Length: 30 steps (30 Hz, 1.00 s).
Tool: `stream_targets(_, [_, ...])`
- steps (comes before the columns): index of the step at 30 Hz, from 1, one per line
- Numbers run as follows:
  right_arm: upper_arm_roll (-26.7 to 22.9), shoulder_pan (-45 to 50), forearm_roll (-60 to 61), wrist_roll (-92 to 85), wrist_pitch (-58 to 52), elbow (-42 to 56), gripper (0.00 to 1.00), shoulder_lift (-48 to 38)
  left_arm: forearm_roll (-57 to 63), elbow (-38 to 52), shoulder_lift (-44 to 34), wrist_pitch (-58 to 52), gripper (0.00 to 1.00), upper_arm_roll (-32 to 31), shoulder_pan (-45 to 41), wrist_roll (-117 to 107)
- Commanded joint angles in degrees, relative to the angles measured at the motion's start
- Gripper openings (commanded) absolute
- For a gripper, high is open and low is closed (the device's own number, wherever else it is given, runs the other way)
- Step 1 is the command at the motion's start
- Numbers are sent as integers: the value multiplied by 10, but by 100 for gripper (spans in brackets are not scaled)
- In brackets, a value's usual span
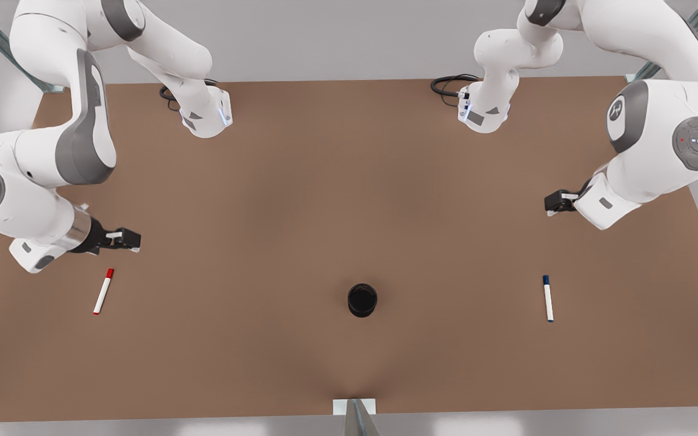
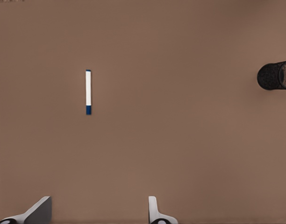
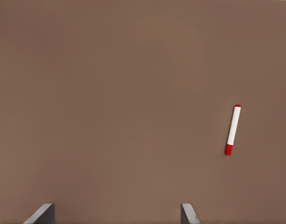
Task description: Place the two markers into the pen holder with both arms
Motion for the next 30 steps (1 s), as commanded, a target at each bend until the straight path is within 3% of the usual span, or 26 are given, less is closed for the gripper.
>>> stream_targets(1, [0, 0, -1, 23, 8, 0, 100, 1, 5, 0, 3, 3, 100, 0, 0, 41])
stream_targets(3, [0, -17, 0, 23, 13, -5, 100, 14, -2, 2, 30, 32, 100, 3, 27, 43])
stream_targets(5, [0, -78, -2, 15, 104, -72, 100, 31, -7, -1, 93, 148, 100, 4, 59, 58])
stream_targets(9, [-11, -109, -59, 2, 197, -53, 100, 156, 1, -5, 182, 285, 100, 5, 80, 75])
stream_targets(11, [-23, -107, -79, -1, 252, -39, 100, 198, 2, -68, 187, 364, 100, 5, 94, 95])
stream_targets(13, [-33, -107, -131, 0, 320, -35, 100, 242, 1, -75, 203, 397, 100, 5, 109, 128])
stream_targets(16, [-47, -106, -175, -6, 329, -18, 100, 268, 2, -76, 232, 428, 100, 5, 119, 137])
stream_targets(26, [-66, -138, -133, -17, 333, -6, 100, 323, 4, -66, 304, 479, 100, 4, 113, 131])
stream_targets(30, [-68, -146, -90, -22, 362, -9, 91, 328, 2, -52, 334, 504, 100, 4, 114, 130])
